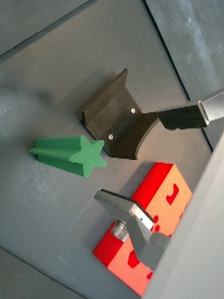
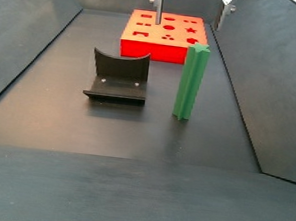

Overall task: Pick up the star object. Move up. Move to above the board. Insert the star object.
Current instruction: Pick up the star object.

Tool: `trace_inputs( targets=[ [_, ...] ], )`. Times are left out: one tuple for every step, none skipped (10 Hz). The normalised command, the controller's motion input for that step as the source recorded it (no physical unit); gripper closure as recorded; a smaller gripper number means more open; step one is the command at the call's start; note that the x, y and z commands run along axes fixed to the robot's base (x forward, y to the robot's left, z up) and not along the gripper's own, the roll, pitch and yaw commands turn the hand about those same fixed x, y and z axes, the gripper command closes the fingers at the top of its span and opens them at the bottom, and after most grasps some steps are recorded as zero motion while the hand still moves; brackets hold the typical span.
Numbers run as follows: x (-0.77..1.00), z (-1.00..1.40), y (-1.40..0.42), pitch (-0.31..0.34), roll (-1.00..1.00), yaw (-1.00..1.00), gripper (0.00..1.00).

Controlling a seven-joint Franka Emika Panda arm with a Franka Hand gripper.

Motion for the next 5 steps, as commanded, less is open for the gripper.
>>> trace_inputs(
  targets=[
    [0.0,-0.28,0.31,-0.026,0.09,0.0,0.0],
    [0.0,-0.48,0.41,-0.066,0.15,0.07,0.0],
    [-0.03,-0.45,0.23,-0.069,0.13,0.07,0.0],
    [0.0,0.0,0.05,0.0,-0.02,0.0,0.0],
    [0.0,-0.27,0.0,0.0,0.05,0.0,0.0]
  ],
)
